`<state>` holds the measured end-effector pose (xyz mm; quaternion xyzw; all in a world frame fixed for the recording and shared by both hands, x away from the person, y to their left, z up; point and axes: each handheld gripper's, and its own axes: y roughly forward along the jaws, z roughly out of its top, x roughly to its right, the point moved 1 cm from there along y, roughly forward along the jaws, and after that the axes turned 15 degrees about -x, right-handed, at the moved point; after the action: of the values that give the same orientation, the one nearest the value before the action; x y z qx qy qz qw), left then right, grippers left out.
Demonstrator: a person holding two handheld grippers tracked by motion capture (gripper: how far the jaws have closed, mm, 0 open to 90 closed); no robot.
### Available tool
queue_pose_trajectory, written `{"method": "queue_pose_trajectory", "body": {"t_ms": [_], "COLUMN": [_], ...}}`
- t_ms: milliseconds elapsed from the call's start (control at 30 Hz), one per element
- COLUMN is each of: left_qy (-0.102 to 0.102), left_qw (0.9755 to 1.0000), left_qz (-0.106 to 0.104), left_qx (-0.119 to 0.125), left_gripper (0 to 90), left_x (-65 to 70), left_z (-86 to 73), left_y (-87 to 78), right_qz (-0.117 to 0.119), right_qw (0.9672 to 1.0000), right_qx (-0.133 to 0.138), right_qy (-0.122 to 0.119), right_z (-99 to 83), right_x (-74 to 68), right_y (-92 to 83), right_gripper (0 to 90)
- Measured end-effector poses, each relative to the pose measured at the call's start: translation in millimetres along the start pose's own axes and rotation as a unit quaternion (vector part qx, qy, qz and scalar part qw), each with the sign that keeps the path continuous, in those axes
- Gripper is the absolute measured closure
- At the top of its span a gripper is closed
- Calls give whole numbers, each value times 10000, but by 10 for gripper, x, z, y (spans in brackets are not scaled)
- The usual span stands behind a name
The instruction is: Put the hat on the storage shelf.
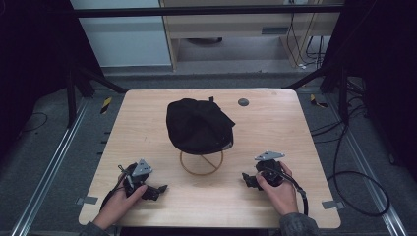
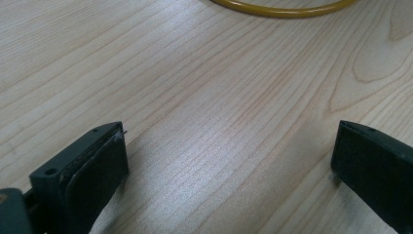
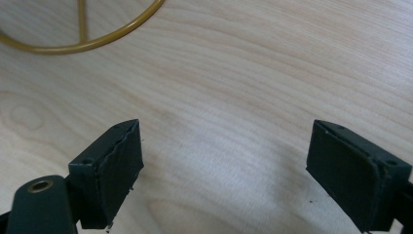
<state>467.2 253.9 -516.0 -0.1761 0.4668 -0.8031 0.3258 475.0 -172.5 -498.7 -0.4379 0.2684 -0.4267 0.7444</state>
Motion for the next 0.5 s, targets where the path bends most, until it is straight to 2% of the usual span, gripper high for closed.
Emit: {"method": "queue_pose_trajectory", "body": {"t_ms": [133,333,400,500], "left_qy": [2,-9,-4,-1], "left_qw": [10000,10000,10000,10000], "left_qz": [0,-7,-5,-3], "left_qx": [-1,1,-1,0], "left_gripper": [0,0,0,0], "left_x": [0,2,1,0], "left_z": [0,0,0,0], "left_y": [0,0,0,0], "right_qz": [-32,-64,-190,-236], "right_qw": [9998,9993,9991,9990], "right_qx": [130,155,173,210], "right_qy": [134,340,335,330], "right_z": [53,105,107,110], "right_x": [73,139,140,139], "right_y": [52,154,210,223], "right_gripper": [133,131,124,118]}}
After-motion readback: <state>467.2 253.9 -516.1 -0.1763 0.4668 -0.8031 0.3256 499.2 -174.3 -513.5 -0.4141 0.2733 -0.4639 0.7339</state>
